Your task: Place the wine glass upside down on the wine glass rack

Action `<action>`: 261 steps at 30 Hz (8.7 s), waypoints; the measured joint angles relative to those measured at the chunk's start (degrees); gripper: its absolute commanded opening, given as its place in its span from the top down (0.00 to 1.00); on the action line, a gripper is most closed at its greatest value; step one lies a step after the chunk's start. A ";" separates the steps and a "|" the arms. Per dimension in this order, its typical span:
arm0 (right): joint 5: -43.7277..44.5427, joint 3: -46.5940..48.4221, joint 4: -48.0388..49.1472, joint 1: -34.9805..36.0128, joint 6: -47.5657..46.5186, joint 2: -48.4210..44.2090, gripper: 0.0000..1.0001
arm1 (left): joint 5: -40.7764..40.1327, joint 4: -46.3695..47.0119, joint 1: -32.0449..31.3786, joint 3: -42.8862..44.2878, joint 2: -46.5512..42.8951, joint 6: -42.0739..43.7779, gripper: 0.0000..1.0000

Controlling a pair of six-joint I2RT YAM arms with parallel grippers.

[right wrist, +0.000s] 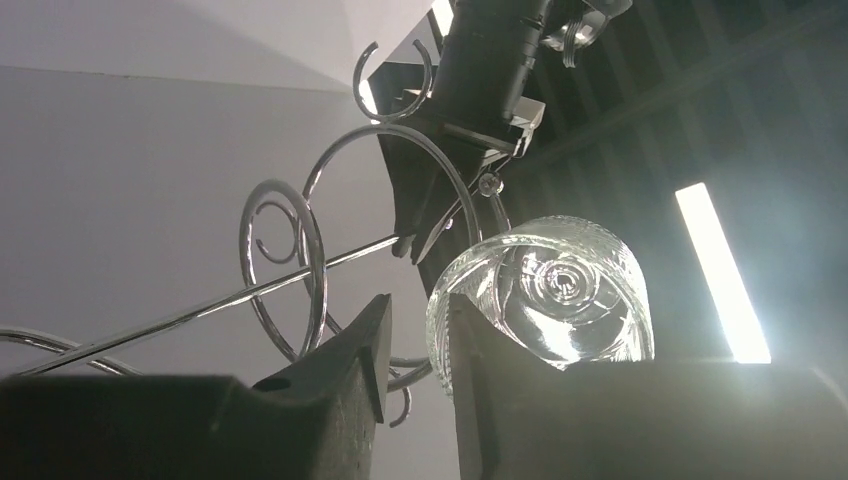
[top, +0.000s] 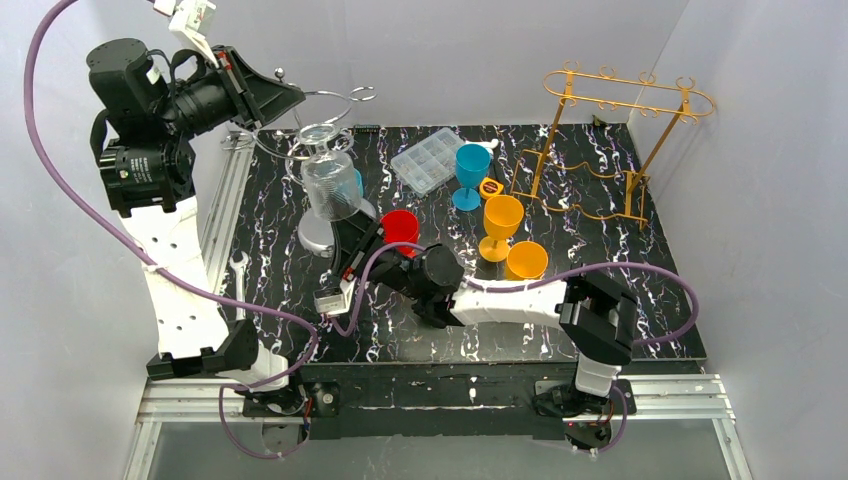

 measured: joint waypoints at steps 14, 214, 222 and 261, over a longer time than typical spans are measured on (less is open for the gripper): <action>2.43 -0.74 -0.76 0.26 0.07 1.33 0.48 | -1.79 0.57 0.26 0.00 -0.02 -0.11 1.00; 10.45 51.84 -84.83 -25.66 124.80 29.11 0.30 | -18.43 14.86 -3.93 -71.87 -40.17 34.12 1.00; 10.10 50.64 -83.43 -26.23 126.75 28.63 0.32 | -18.23 14.80 -3.93 -71.87 -40.26 34.45 1.00; 3.28 59.58 -87.58 -26.49 131.49 37.24 0.99 | -16.24 16.79 -3.93 -71.45 -37.86 30.47 1.00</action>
